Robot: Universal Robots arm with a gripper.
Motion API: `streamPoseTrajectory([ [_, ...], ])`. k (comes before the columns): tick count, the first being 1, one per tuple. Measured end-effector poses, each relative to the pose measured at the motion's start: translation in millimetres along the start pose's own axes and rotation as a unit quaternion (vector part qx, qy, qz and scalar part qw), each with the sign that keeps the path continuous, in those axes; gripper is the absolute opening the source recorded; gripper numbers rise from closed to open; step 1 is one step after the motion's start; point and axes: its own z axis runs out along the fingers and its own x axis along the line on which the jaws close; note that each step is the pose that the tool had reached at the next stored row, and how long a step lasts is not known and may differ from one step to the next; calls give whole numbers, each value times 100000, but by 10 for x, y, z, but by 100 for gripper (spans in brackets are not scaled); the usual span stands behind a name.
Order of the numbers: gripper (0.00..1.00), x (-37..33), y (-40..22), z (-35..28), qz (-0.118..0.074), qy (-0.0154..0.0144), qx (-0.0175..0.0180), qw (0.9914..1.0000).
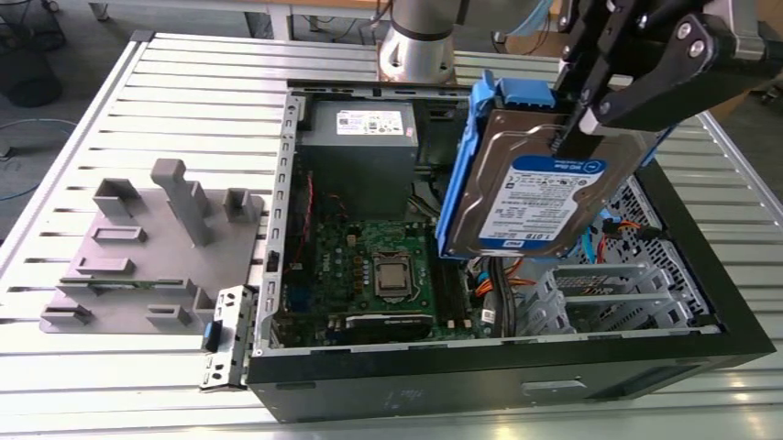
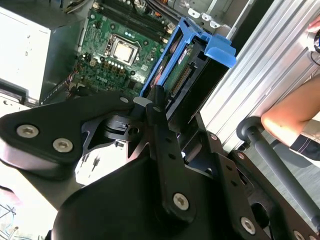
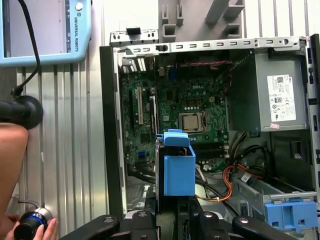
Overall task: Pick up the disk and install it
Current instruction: 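Pick up the disk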
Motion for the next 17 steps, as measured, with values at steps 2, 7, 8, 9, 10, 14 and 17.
streamPoseTrajectory([
  [2, 35, -4, -57, -1, -3, 4, 0, 100000],
  [7, 35, -12, -212, 0, 1, -10, 2, 100000],
  [8, 35, -13, -247, 0, 0, -7, 2, 100000],
  [9, 35, -16, -283, 0, -1, -6, 1, 100000],
  [10, 35, -18, -317, 0, -3, -6, 2, 100000],
  [14, 35, -26, -456, -1, -2, -1, 0, 100000],
  [17, 35, -31, -553, -1, -4, -9, 2, 100000],
])
